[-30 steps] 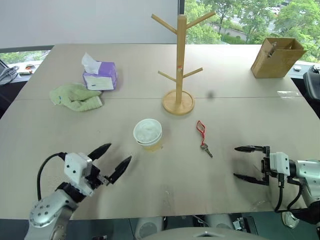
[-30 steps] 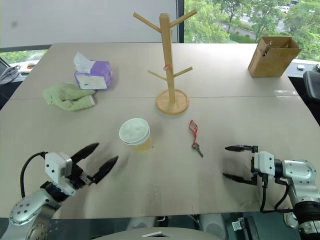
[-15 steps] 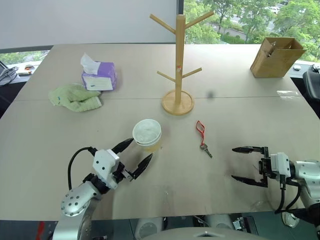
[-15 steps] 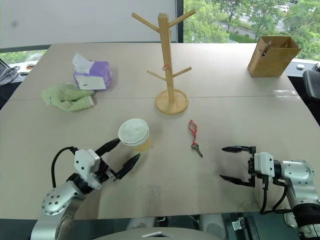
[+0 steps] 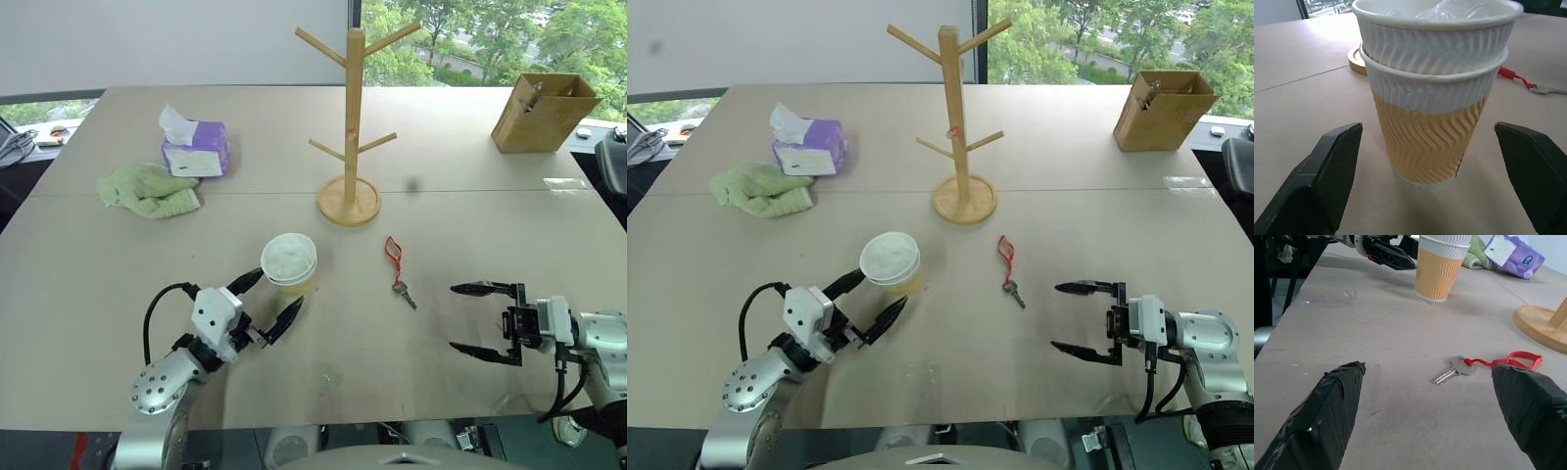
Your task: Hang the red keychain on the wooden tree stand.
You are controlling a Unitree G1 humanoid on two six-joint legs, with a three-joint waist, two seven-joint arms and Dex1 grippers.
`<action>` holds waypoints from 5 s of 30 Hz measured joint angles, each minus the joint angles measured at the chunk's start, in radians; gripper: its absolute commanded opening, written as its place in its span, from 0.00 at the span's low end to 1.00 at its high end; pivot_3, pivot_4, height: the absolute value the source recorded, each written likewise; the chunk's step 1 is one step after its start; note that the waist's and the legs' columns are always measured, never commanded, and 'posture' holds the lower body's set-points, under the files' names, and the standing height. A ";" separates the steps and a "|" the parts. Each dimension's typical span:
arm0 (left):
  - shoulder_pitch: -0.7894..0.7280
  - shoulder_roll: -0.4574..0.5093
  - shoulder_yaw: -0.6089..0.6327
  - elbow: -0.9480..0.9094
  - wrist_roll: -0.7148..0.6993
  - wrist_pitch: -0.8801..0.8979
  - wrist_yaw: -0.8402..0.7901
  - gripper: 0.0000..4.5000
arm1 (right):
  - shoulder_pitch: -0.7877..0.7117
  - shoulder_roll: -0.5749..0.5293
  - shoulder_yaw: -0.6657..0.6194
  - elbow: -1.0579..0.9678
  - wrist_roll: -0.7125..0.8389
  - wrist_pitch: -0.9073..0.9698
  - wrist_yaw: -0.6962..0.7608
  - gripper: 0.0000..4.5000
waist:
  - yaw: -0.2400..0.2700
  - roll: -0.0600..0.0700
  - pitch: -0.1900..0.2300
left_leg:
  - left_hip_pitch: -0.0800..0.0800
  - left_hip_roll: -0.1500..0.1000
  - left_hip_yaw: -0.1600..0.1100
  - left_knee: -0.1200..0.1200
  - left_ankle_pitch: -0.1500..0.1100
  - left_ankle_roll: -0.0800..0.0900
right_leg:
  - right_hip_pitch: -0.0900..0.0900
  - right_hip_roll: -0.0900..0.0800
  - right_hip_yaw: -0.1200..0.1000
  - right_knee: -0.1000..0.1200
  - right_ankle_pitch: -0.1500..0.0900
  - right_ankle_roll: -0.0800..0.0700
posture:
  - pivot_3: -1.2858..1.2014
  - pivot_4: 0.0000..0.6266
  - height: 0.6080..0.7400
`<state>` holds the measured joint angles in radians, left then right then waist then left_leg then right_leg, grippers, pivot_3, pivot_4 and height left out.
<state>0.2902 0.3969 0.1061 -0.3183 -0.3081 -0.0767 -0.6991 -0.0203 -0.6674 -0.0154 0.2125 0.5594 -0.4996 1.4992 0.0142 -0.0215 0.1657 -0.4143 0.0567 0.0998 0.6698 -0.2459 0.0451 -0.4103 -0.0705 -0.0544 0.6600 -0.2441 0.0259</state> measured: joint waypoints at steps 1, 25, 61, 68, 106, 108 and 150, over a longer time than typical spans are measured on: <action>-0.007 -0.003 -0.003 0.002 0.004 0.000 0.005 1.00 | 0.001 0.000 0.000 0.000 0.000 0.000 0.000 0.99 | 0.000 0.000 0.000 | 0.000 0.000 0.000 0.000 0.000 0.000 | 0.000 0.000 0.000 0.000 0.000 0.000 | 0.52 0.24 1.00; -0.145 -0.073 -0.087 0.065 0.049 0.005 0.086 0.72 | 0.009 0.000 0.000 -0.019 -0.009 0.000 -0.001 1.00 | 0.000 0.000 0.000 | 0.000 0.000 0.000 0.000 0.000 0.000 | 0.000 0.000 0.000 0.000 0.002 0.003 | 0.52 0.24 1.00; -0.549 0.011 0.551 0.484 0.149 0.237 0.922 0.62 | -0.058 0.057 -0.001 -0.047 -0.033 0.021 -0.038 1.00 | 0.001 -0.003 -0.001 | 0.000 -0.001 -0.002 0.001 0.003 -0.005 | 0.002 0.000 -0.003 0.001 0.002 0.004 | 0.52 0.24 1.00; -0.680 0.089 0.516 0.733 0.128 0.109 0.813 0.62 | -0.049 0.058 -0.001 -0.067 -0.036 0.030 -0.047 1.00 | 0.000 -0.003 -0.001 | 0.000 -0.001 -0.001 0.001 0.003 -0.005 | 0.002 0.000 -0.002 0.001 0.003 0.004 | 0.52 0.24 1.00; -0.191 -0.182 0.113 -0.061 -0.101 0.245 0.518 0.99 | -0.028 0.050 -0.022 -0.134 -0.024 0.140 -0.120 1.00 | 0.005 -0.005 -0.003 | 0.000 -0.001 -0.002 0.003 0.000 0.000 | 0.003 -0.001 -0.002 0.001 0.002 0.003 | 0.52 0.24 1.00; -0.155 -0.113 0.052 -0.119 -0.124 0.241 0.393 0.99 | -0.025 0.049 -0.039 -0.180 -0.014 0.238 -0.207 1.00 | -0.005 -0.002 -0.004 | 0.000 0.000 -0.001 0.001 0.000 -0.001 | 0.001 0.000 0.000 0.001 0.002 0.002 | 0.52 0.24 1.00; 0.080 0.041 -0.036 0.094 -0.075 -0.235 -0.229 0.99 | -0.434 0.299 0.159 -0.829 0.048 1.998 -1.535 1.00 | -0.028 0.003 -0.006 | -0.005 0.000 -0.002 -0.003 -0.001 0.000 | -0.005 -0.001 -0.003 -0.001 -0.002 -0.003 | 0.52 0.24 1.00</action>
<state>0.3701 0.4383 0.0703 -0.2242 -0.3828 -0.3117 -0.9282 -0.4541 -0.3684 0.1436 -0.6169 0.6074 1.4988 -0.0353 -0.0138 -0.0184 0.1601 -0.4190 0.0571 0.0976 0.6669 -0.2466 0.0456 -0.4150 -0.0715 -0.0572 0.6594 -0.2462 0.0224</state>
